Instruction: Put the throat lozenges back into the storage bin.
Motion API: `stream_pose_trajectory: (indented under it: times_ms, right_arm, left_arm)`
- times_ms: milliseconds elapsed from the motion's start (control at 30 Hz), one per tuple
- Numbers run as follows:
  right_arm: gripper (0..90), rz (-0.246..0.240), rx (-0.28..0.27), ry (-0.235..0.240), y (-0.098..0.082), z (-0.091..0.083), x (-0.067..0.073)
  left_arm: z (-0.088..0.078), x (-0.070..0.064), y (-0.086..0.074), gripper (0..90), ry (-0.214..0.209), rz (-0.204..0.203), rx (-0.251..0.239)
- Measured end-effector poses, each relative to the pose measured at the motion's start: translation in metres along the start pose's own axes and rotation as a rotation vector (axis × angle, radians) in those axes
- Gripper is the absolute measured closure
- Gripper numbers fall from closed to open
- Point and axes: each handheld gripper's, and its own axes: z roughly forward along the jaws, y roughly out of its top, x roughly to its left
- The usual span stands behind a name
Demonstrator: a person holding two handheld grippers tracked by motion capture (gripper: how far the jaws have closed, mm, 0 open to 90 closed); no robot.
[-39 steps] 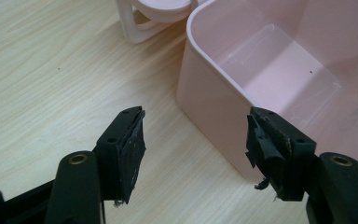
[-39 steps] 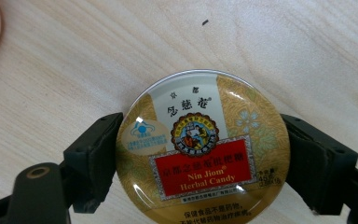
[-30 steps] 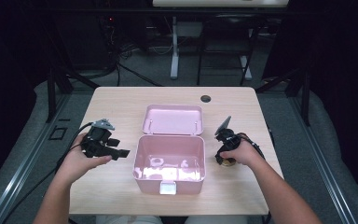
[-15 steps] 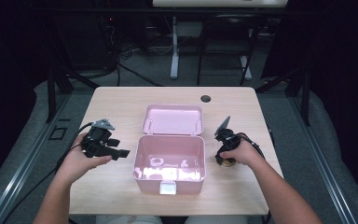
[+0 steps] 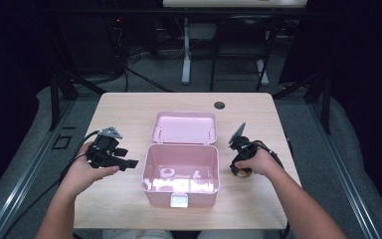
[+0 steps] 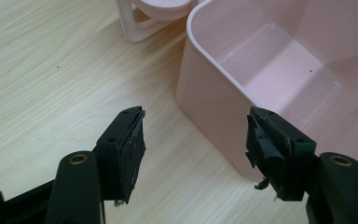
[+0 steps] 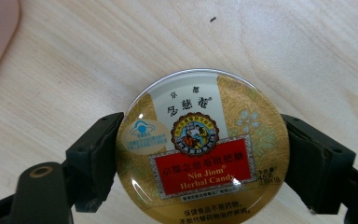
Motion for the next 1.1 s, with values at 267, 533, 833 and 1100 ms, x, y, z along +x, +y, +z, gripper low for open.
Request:
stream_pose_trajectory:
  times_ms: [267, 533, 833, 1100]
  right_arm:
    - [19.6, -0.002, -0.018, -0.004, 0.001, -0.012, 0.004]
    - [19.6, -0.013, -0.015, -0.009, 0.002, -0.024, 0.006]
    - [19.6, -0.029, -0.014, -0.018, 0.003, -0.041, 0.006]
    - [19.6, -0.052, -0.008, -0.014, 0.003, -0.057, 0.007]
  left_arm:
    - [0.0, 0.0, 0.0, 36.8, 0.0, 0.001, 0.001]
    - [0.001, 0.001, 0.0, 36.8, -0.002, -0.001, 0.003]
    - [0.001, 0.001, -0.001, 36.8, -0.002, -0.002, 0.003]
    - [0.0, 0.001, -0.001, 36.8, 0.001, -0.002, 0.005]
